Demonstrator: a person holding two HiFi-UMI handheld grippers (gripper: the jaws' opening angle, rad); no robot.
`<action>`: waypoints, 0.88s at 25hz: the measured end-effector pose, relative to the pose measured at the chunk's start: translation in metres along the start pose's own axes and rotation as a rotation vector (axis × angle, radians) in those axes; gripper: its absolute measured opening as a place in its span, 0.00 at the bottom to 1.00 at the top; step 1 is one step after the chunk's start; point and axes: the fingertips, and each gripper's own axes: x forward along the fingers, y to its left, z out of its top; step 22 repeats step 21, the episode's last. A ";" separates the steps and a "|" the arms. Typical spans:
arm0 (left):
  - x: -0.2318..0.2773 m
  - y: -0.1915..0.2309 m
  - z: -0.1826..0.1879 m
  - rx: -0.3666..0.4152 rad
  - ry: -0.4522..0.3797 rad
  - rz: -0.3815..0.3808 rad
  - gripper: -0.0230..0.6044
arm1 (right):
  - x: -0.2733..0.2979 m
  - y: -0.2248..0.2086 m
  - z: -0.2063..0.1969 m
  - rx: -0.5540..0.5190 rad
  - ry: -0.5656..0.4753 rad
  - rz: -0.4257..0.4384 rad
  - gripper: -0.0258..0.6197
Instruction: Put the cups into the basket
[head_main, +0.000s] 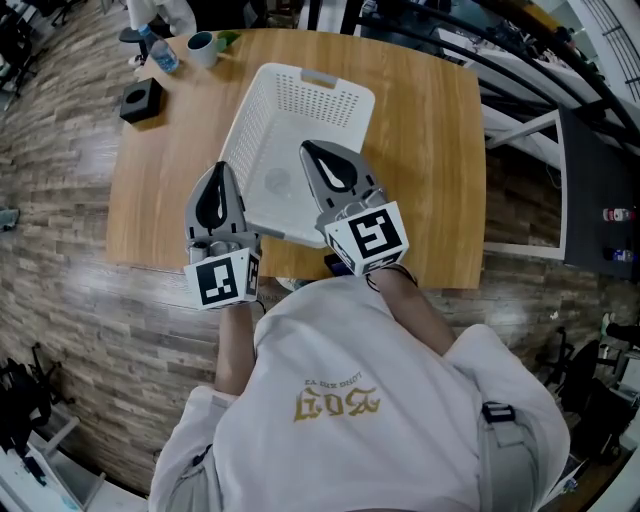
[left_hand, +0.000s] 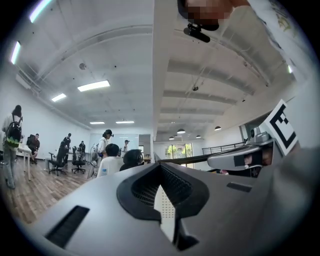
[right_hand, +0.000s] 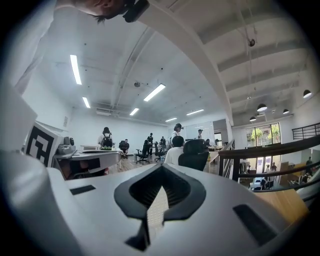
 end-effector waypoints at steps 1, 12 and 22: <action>-0.002 0.000 0.002 0.010 -0.008 -0.004 0.05 | 0.000 -0.001 0.001 -0.001 -0.001 -0.002 0.05; 0.009 -0.005 -0.013 -0.031 0.060 -0.079 0.05 | 0.000 -0.004 0.005 0.010 -0.013 -0.005 0.05; 0.018 -0.025 -0.011 -0.026 0.043 -0.204 0.05 | 0.003 -0.006 -0.001 0.009 0.009 0.019 0.05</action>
